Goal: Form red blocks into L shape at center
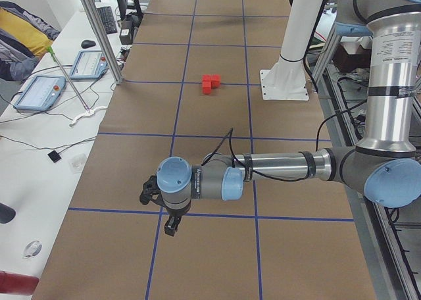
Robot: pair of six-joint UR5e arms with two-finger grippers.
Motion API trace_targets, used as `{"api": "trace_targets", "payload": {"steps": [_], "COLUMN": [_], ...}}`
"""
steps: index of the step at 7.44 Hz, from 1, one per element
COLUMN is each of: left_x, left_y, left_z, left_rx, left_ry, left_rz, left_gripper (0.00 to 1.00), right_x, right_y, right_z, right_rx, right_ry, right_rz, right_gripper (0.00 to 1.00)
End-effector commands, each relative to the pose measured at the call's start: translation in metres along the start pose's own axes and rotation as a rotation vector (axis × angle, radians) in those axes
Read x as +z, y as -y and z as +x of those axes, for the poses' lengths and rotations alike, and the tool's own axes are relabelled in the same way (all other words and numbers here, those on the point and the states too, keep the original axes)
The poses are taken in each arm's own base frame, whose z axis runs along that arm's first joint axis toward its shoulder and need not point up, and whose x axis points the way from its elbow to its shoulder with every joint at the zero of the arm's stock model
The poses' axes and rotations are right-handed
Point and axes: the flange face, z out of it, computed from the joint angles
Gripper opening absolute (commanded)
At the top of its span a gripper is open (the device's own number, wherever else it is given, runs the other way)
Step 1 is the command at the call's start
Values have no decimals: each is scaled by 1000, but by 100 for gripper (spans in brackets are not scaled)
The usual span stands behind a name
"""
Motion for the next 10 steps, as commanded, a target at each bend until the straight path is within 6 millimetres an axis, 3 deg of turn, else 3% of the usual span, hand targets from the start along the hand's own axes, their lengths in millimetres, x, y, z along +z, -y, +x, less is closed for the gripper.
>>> {"api": "trace_targets", "payload": {"steps": [1, 3, 6, 8, 10], "left_x": [-9, -15, -10, -5, -3], "left_y": [0, 2, 4, 9, 12], "left_z": [9, 16, 23, 33, 36], "left_rx": [-31, -85, -98, -94, -82], "left_ry": [5, 12, 9, 6, 27], "left_rz": [-24, -10, -18, -29, -36], "left_gripper": [100, 100, 100, 100, 100], "right_x": [0, -6, -46, -54, -48], "right_y": [0, 0, -6, -11, -21], "right_z": [0, -2, 11, 23, 35], "right_rx": [0, 15, 95, 124, 144], "right_ry": [2, 36, 45, 42, 31], "right_rz": [0, -9, -6, 5, -7], "right_gripper": [99, 99, 100, 99, 99]}}
